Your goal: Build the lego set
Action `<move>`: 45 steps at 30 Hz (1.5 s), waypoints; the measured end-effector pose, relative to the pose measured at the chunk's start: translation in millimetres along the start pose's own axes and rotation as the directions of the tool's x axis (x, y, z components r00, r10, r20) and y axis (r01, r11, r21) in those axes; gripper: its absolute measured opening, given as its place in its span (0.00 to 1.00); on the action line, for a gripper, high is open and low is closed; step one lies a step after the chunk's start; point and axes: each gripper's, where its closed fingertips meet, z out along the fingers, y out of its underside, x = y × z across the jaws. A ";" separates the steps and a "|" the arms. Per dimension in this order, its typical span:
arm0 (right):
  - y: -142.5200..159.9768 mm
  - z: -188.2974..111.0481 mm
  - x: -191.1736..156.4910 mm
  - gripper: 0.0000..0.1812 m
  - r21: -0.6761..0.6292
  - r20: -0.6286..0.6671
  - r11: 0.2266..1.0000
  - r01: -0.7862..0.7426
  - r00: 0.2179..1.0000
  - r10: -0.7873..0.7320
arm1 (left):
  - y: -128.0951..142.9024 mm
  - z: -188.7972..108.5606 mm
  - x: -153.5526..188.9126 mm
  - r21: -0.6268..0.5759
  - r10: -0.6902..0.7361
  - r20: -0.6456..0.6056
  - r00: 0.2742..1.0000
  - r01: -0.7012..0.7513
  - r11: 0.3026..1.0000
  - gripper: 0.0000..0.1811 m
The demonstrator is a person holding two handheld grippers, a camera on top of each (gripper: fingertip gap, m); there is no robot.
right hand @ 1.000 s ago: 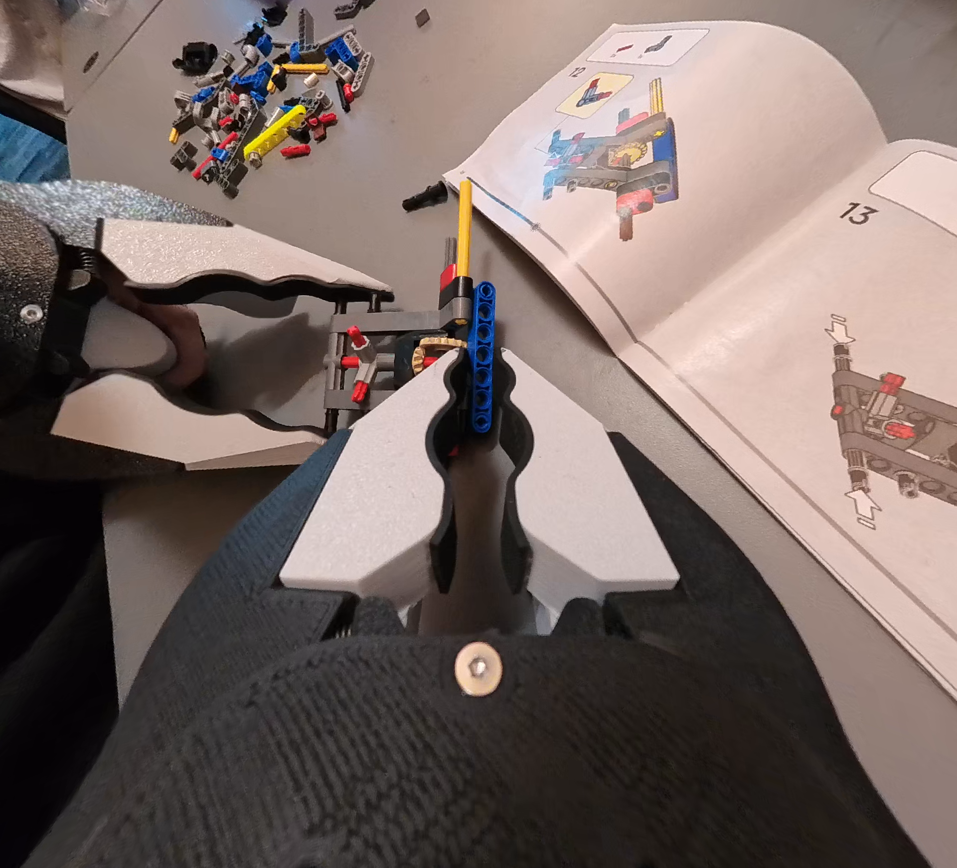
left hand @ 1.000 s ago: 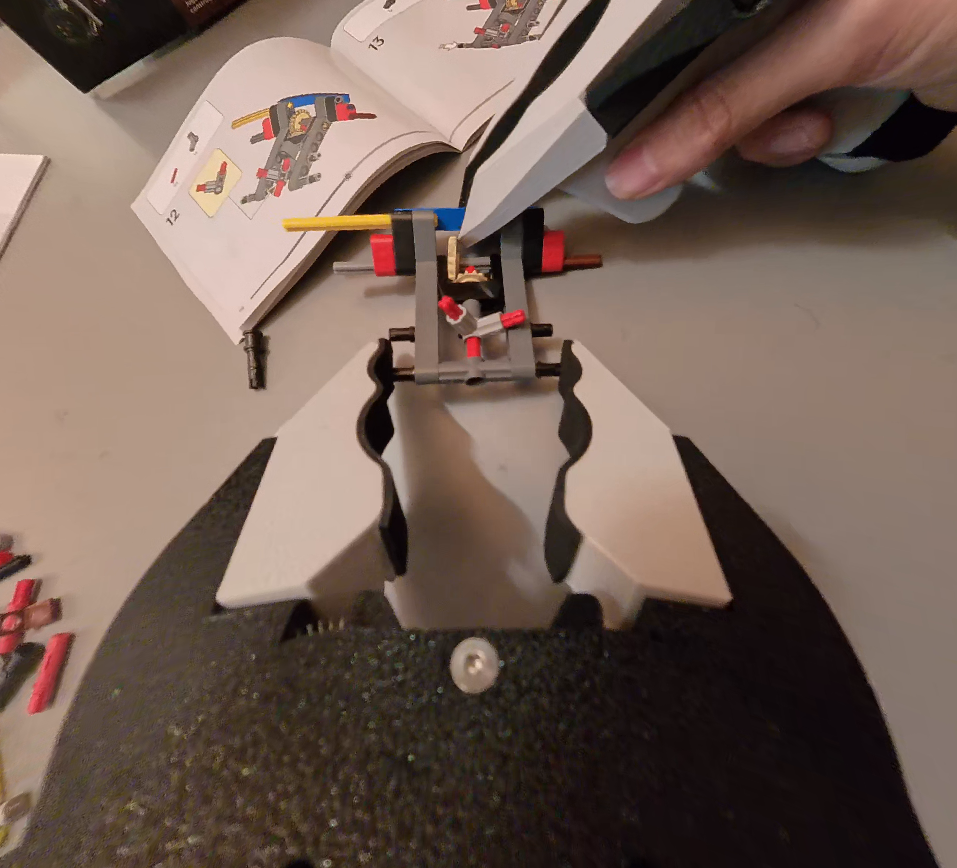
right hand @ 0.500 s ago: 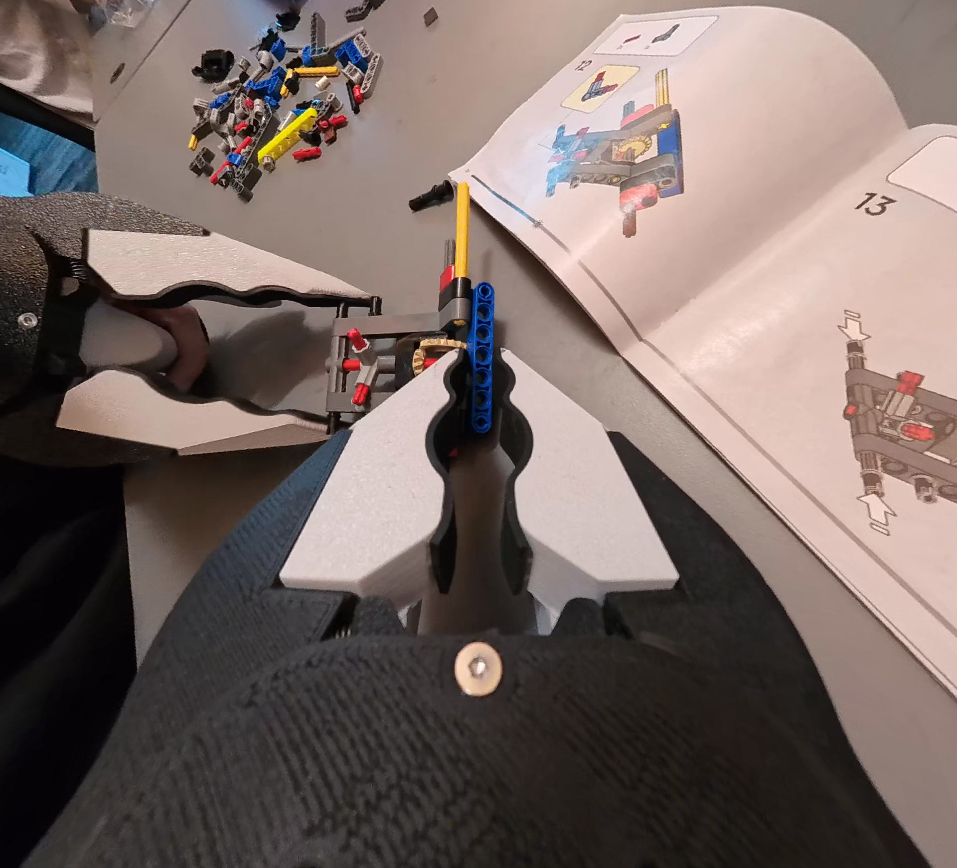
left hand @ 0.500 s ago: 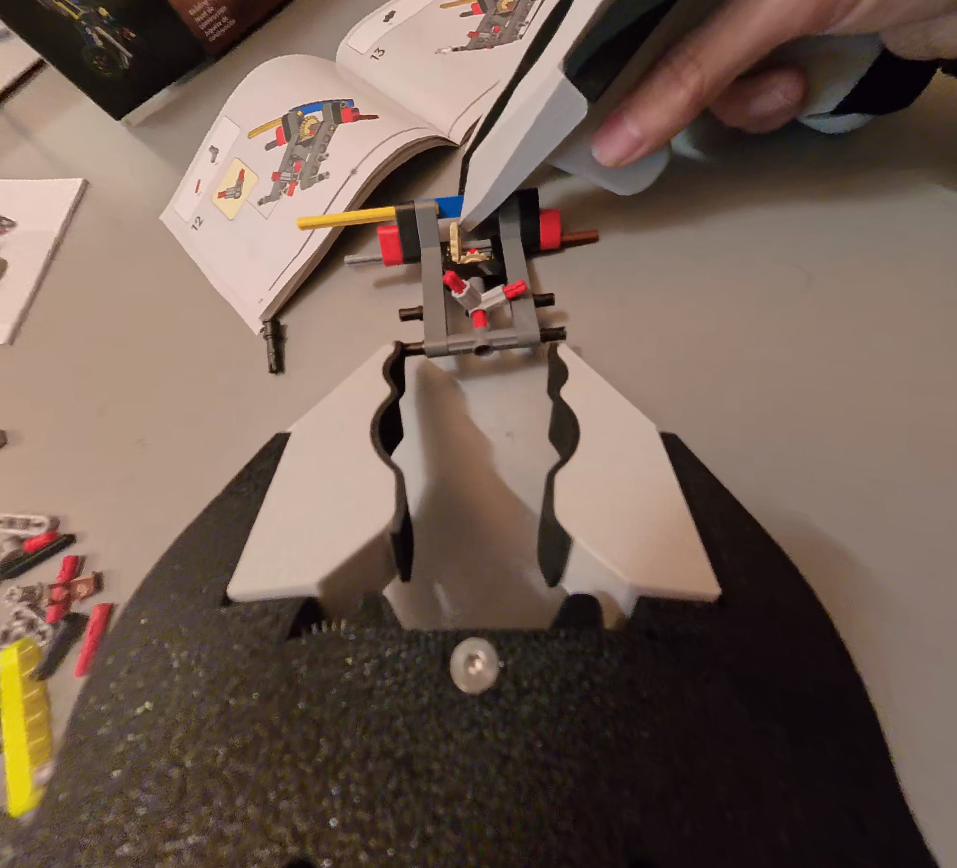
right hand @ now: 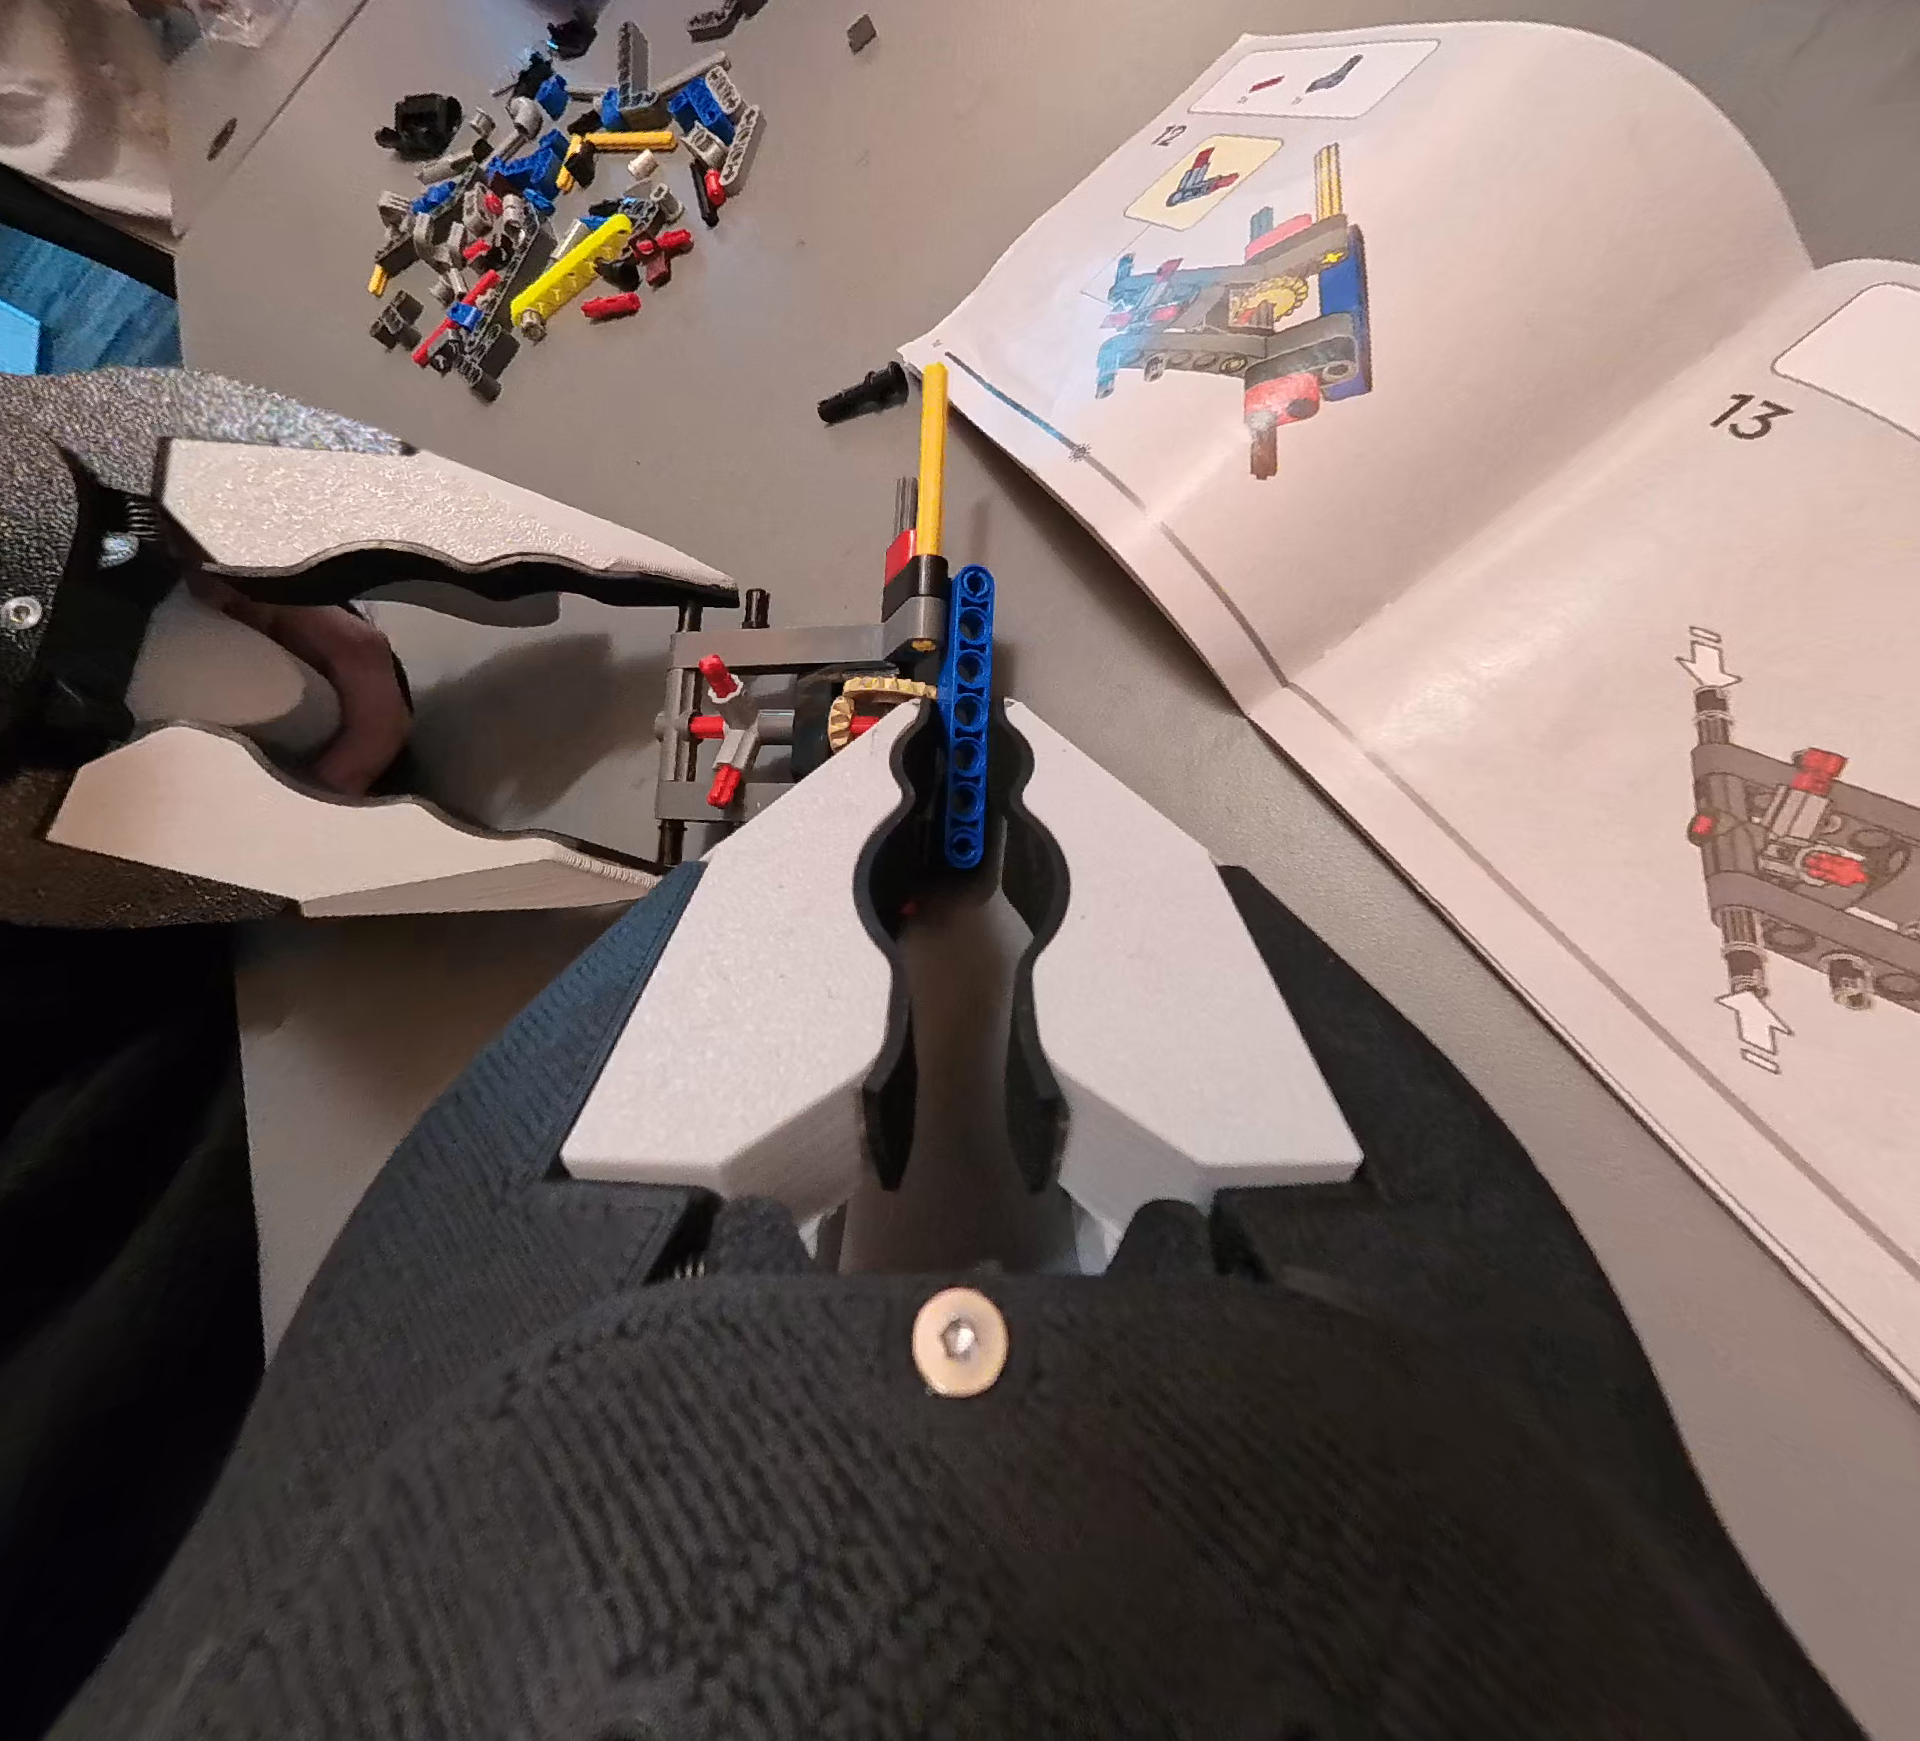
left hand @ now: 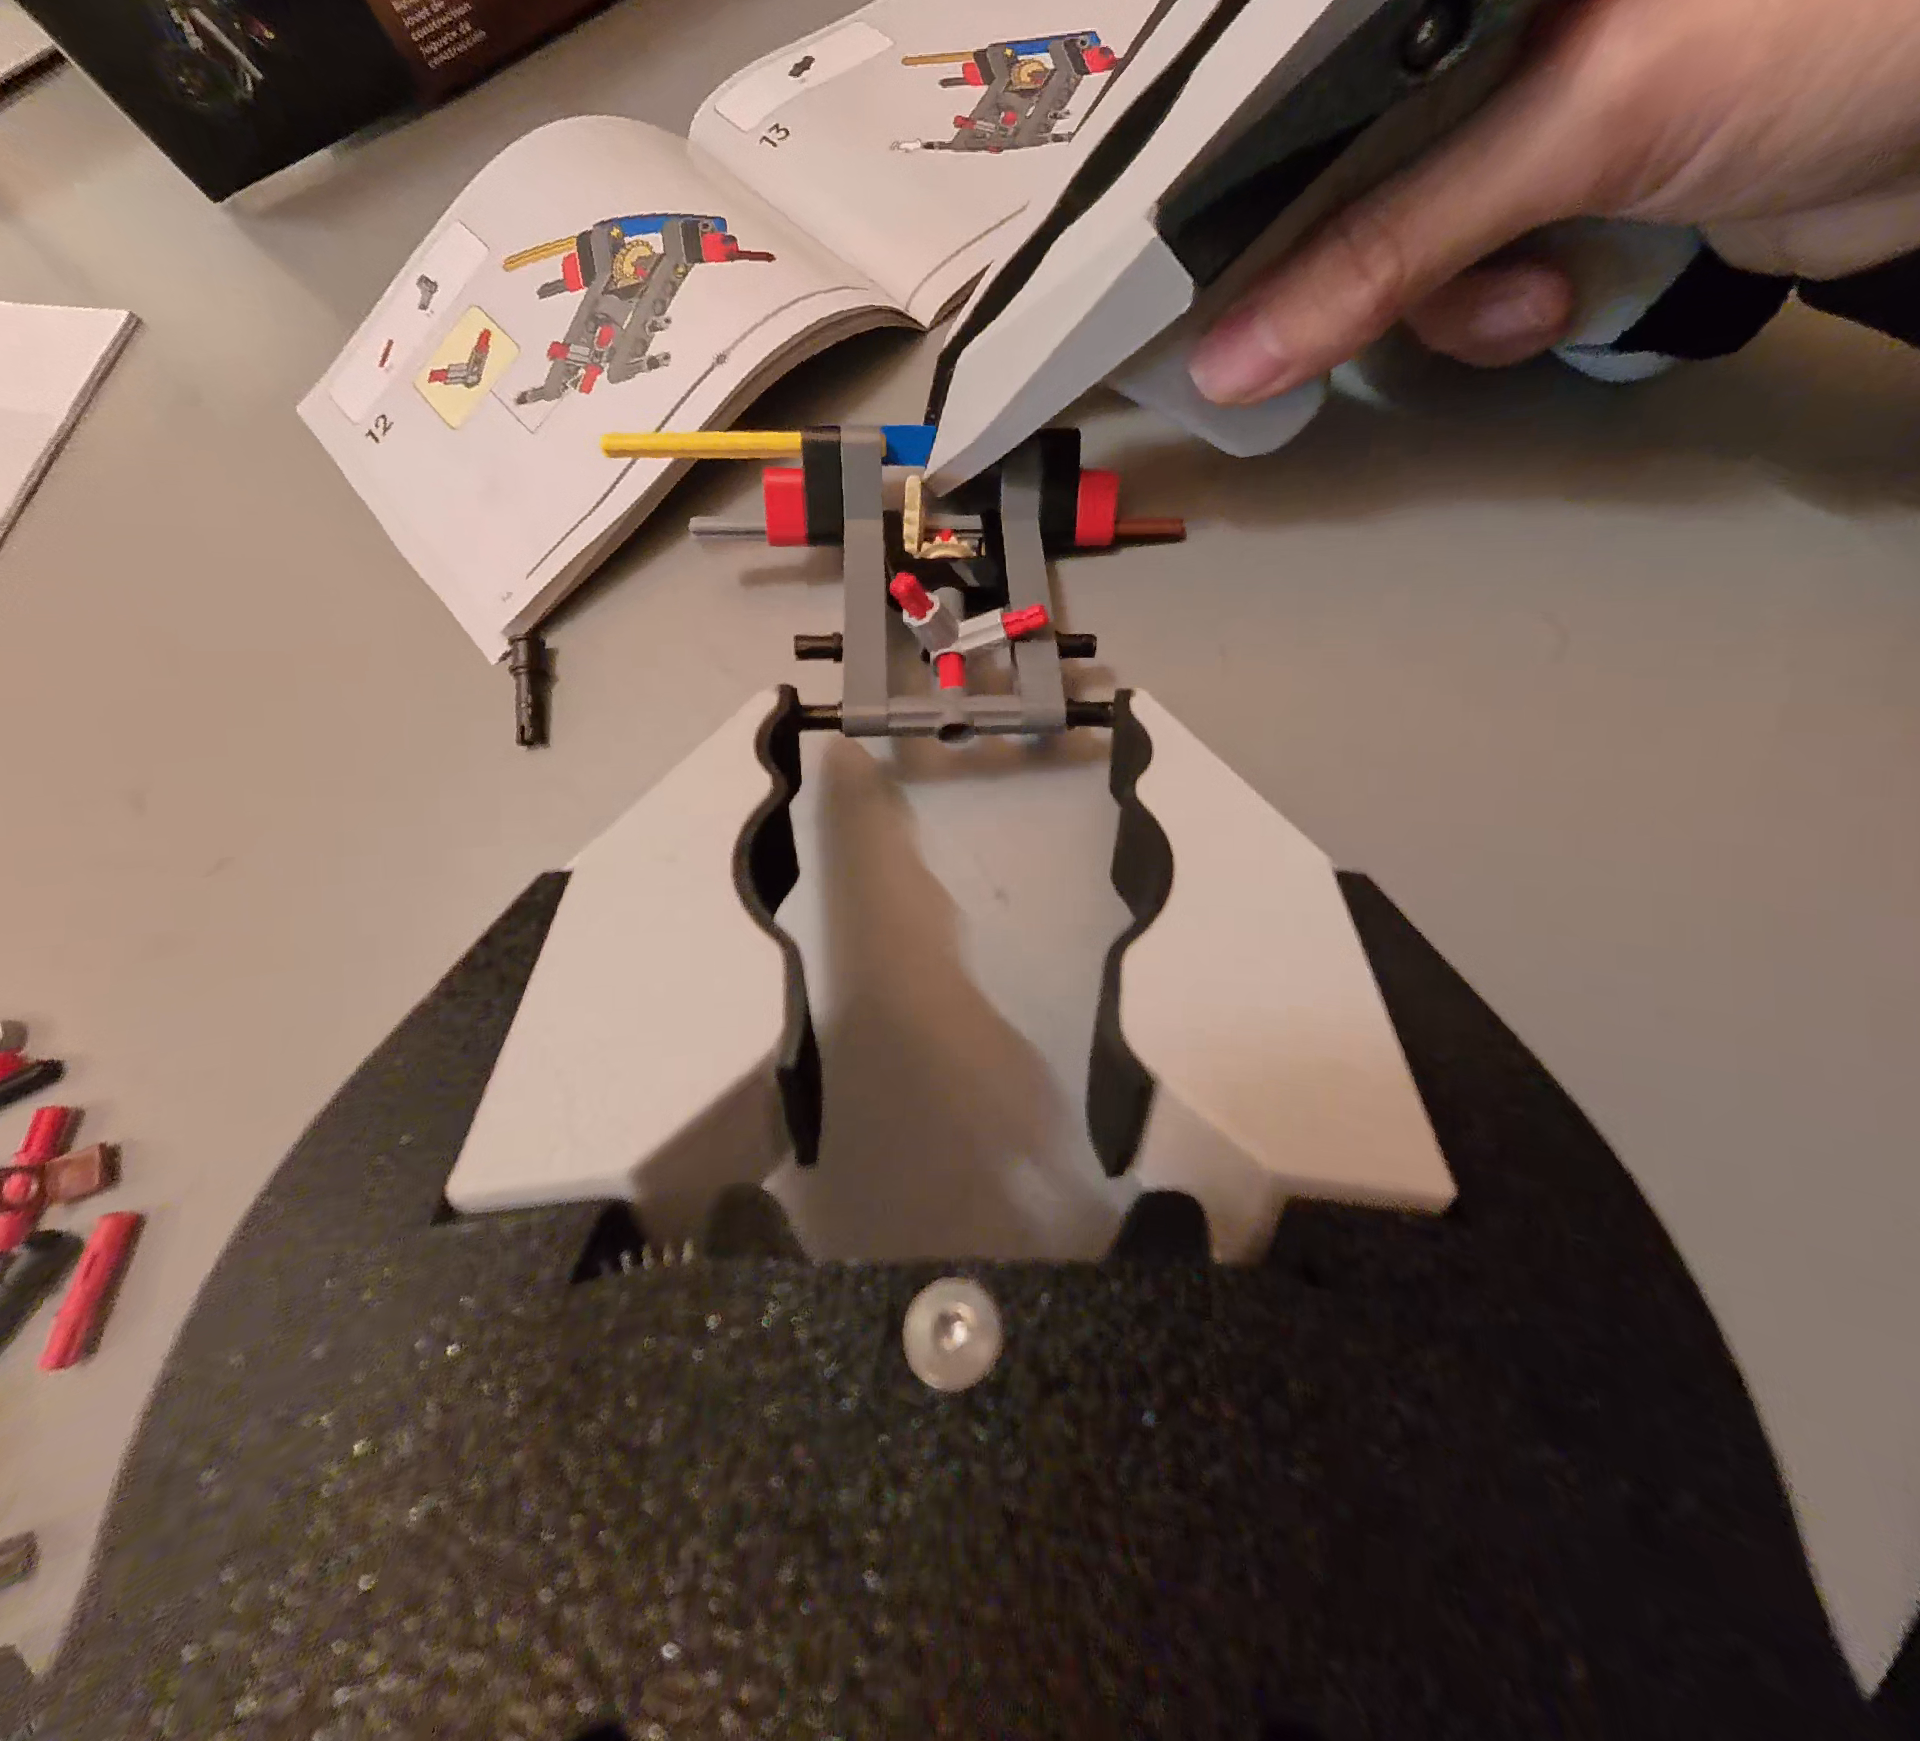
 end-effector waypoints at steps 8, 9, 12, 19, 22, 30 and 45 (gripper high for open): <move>0.4 0.4 -0.3 0.05 -0.003 -0.003 1.000 0.007 1.000 -0.007 | -0.3 1.9 -1.4 -0.006 0.080 0.049 0.996 -0.080 0.997 0.33; 0.5 0.5 -0.3 0.05 -0.004 -0.003 1.000 0.007 1.000 -0.007 | -1.3 1.5 -1.0 0.002 0.081 0.048 0.996 -0.081 0.997 0.32; 0.3 0.4 0.0 0.05 -0.003 -0.001 1.000 0.001 1.000 -0.001 | -3.0 0.8 -0.8 0.014 0.084 0.055 0.995 -0.084 0.996 0.32; 0.0 0.3 0.4 0.05 0.000 -0.010 1.000 0.007 1.000 -0.007 | 0.6 2.3 -1.8 -0.008 0.093 0.050 0.994 -0.093 0.996 0.32; -0.5 0.2 0.5 0.04 0.002 -0.012 1.000 0.008 1.000 -0.008 | 1.6 3.1 -4.2 -0.017 0.098 0.057 0.994 -0.098 0.995 0.31; -0.5 0.4 0.5 0.05 0.001 -0.014 1.000 0.008 1.000 -0.008 | -1.0 2.0 -3.4 0.002 0.081 0.057 0.995 -0.082 0.997 0.31; -2.6 -27.7 -10.0 0.17 0.072 0.084 0.995 0.066 0.994 -0.072 | 2.4 -15.3 3.6 0.046 -0.067 -0.159 0.985 0.075 0.996 0.36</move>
